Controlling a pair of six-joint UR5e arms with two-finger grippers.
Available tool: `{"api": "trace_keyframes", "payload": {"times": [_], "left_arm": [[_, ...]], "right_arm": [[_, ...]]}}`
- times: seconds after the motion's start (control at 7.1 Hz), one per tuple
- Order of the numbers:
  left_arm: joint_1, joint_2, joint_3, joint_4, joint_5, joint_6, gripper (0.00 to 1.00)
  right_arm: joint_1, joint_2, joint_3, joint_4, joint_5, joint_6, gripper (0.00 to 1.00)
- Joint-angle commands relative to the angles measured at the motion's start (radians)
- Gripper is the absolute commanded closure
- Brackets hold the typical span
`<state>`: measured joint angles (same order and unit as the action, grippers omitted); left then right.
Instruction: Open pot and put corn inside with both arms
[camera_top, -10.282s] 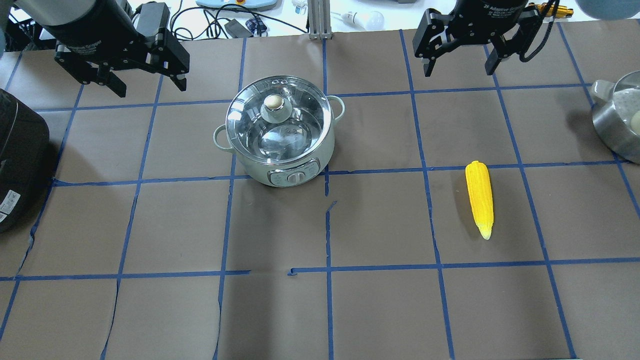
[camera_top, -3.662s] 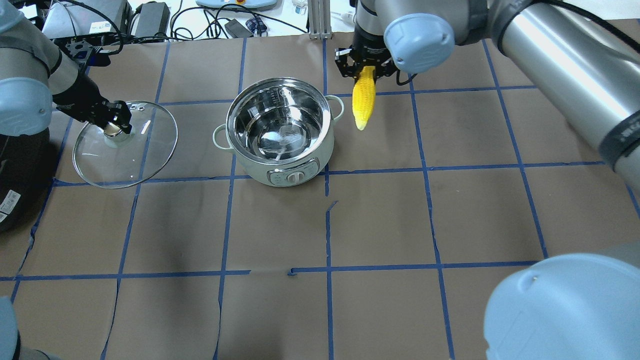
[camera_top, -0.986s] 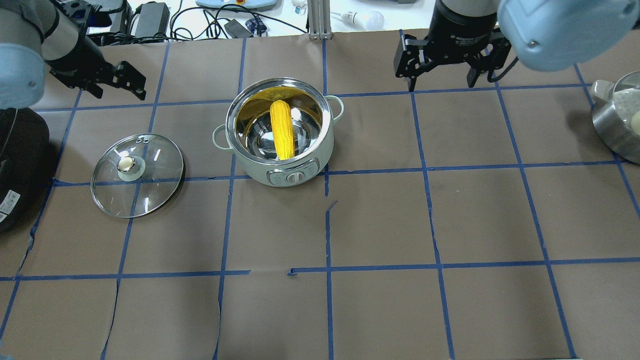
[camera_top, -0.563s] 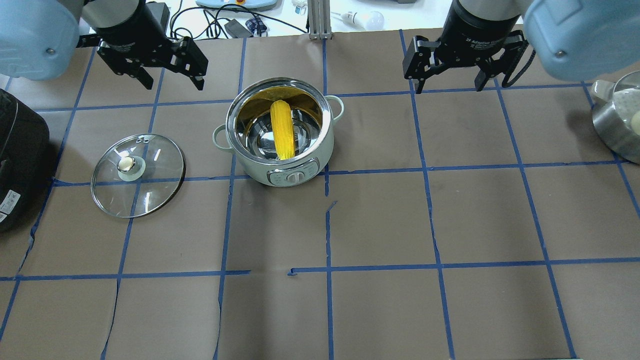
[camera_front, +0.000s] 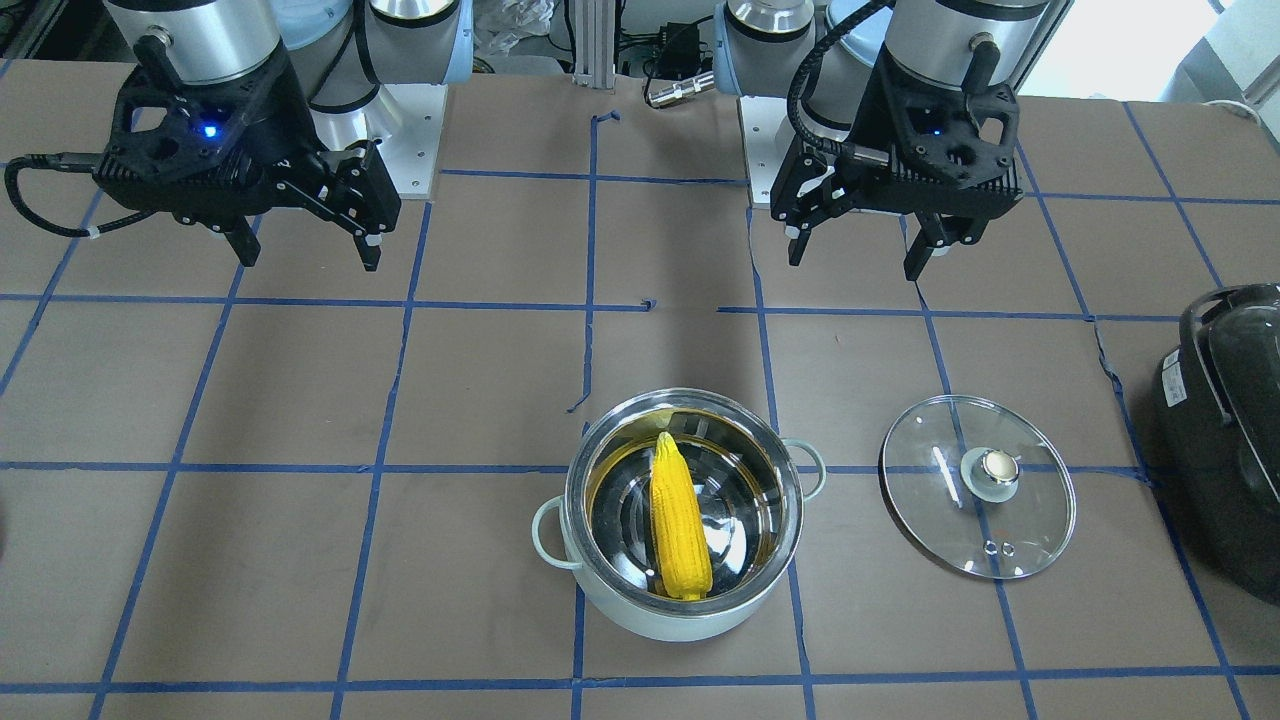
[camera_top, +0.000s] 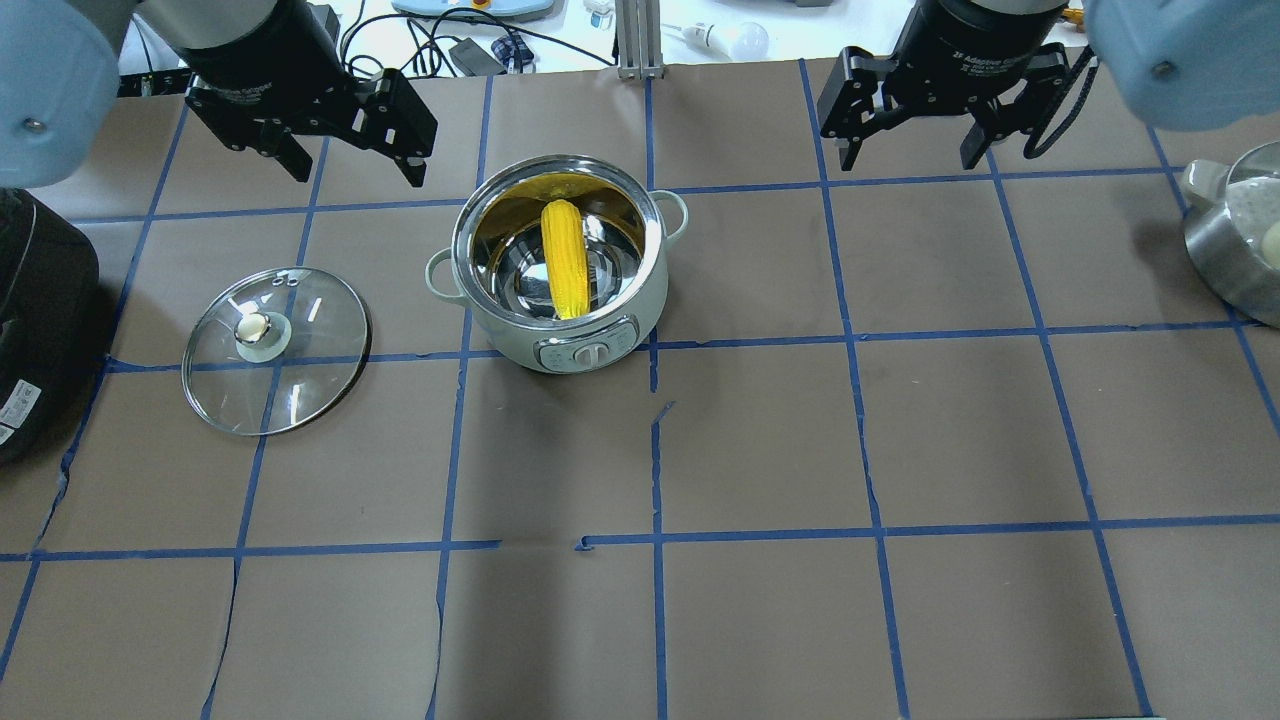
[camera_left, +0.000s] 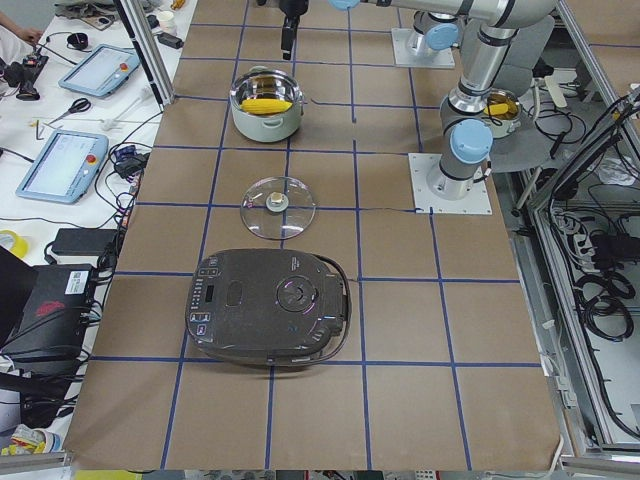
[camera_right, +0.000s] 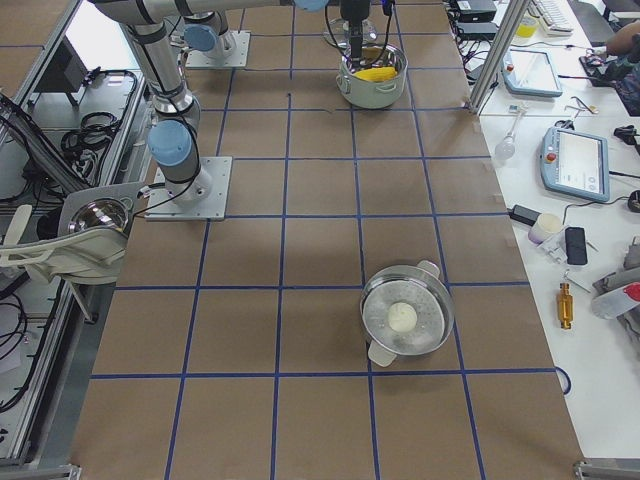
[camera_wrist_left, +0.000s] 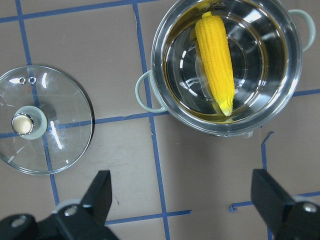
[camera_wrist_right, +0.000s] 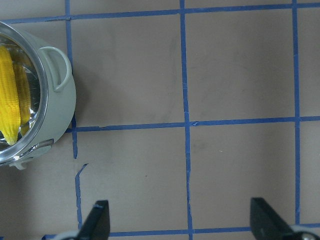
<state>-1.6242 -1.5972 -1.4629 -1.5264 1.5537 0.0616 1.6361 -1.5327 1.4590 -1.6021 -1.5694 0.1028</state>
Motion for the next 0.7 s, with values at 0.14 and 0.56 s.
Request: {"api": "trace_keyframes", "payload": {"times": [0.14, 0.56], "left_arm": [[-0.003, 0.014, -0.004, -0.005, -0.004, 0.000, 0.00], [0.000, 0.019, -0.011, -0.005, -0.004, 0.000, 0.00]], "right_arm": [[0.001, 0.000, 0.000, -0.001, 0.000, 0.000, 0.00], [0.002, 0.002, 0.000, -0.001, 0.000, 0.000, 0.00]]}}
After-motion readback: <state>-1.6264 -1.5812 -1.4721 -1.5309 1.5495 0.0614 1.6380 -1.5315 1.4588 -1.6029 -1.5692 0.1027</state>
